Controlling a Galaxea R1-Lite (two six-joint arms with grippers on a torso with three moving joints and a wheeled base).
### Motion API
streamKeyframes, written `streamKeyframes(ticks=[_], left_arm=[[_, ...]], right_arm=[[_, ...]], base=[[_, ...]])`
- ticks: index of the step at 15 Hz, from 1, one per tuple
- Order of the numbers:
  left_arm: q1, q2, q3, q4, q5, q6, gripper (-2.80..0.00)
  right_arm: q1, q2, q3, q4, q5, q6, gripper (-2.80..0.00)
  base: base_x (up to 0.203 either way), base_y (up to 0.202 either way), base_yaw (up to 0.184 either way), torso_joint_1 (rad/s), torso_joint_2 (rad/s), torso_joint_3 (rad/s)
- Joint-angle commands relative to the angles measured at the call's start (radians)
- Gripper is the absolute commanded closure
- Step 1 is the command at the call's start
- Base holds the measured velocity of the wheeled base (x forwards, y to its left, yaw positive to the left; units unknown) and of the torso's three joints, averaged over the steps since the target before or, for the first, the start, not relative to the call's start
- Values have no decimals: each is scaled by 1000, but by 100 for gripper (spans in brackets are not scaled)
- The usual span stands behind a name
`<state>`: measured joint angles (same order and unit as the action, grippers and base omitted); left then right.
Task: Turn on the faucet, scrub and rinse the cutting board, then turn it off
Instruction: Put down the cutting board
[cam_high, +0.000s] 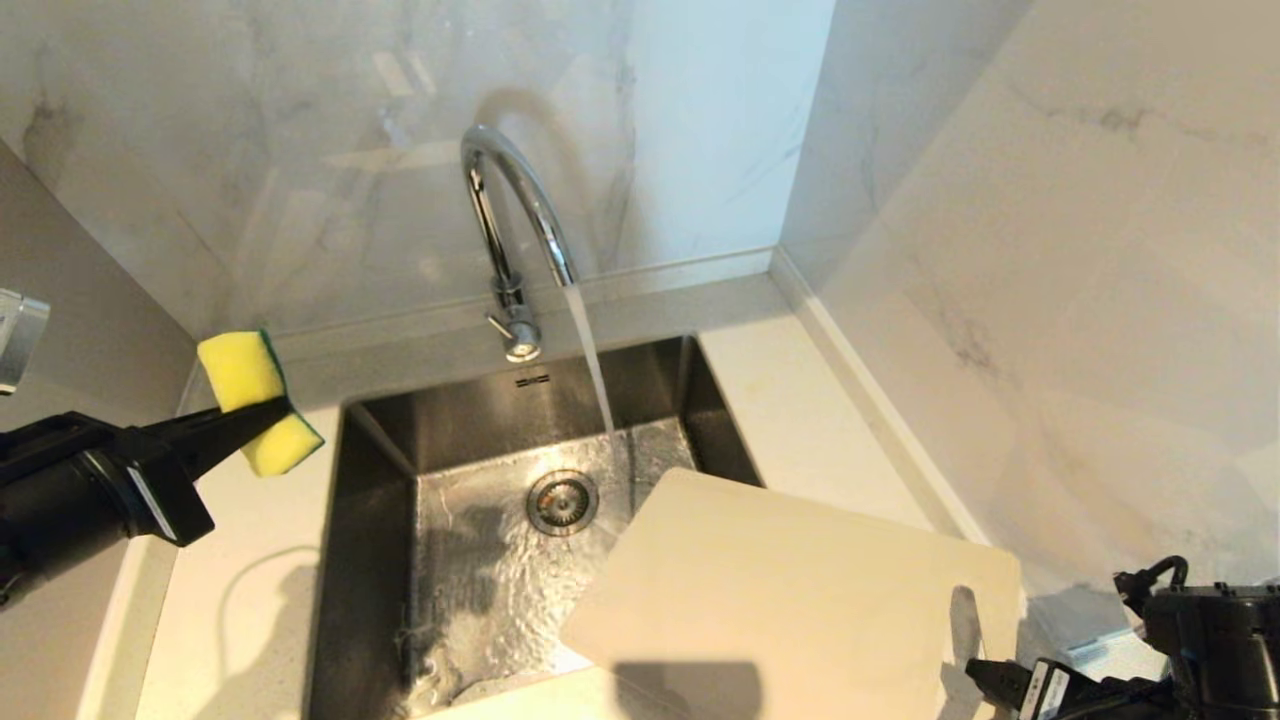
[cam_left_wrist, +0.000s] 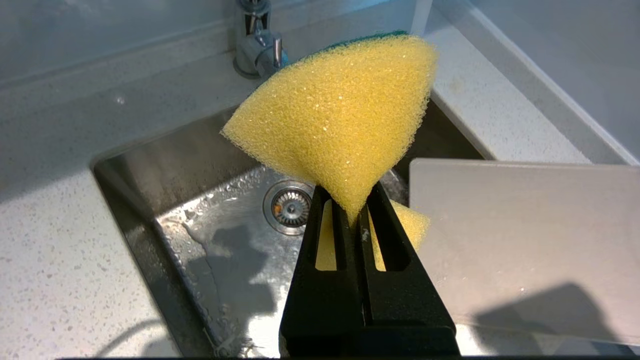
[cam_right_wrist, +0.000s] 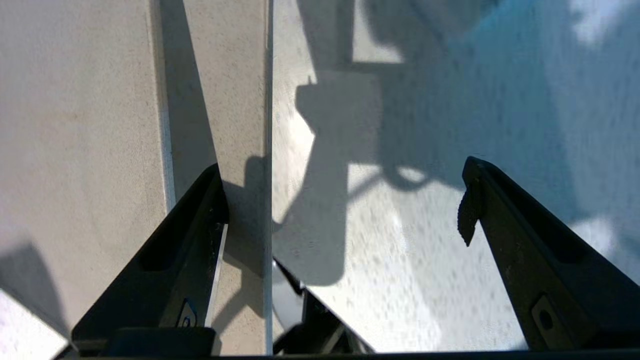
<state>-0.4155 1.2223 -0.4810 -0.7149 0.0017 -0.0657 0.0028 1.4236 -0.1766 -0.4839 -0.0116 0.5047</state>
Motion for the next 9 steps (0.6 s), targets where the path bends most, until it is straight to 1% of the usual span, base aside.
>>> streamKeyframes(ticks=[1,3,6,7,9], left_arm=[[0,2,5,-5,-6,1,0],[0,2,9,-5,-6,0,0],[0,2,9,-5,-19,0,0],[0,2,12,-5,-19,1,0],[0,-1,22,-5,-19,1,0]], right_arm=[[-12,-45,33,1,18,14,-280],[-12,-88,51,1,24,57,-280],[-12,-139,50,0,80,84,-280],[-12,-139,47,-3,114,123,-280],[-12,-157,38,-7,162,263,-280]], base=[[0,0,0,0,0,0],[0,0,0,0,0,0],[0,0,0,0,0,0],[0,0,0,0,0,0],[0,0,0,0,0,0]])
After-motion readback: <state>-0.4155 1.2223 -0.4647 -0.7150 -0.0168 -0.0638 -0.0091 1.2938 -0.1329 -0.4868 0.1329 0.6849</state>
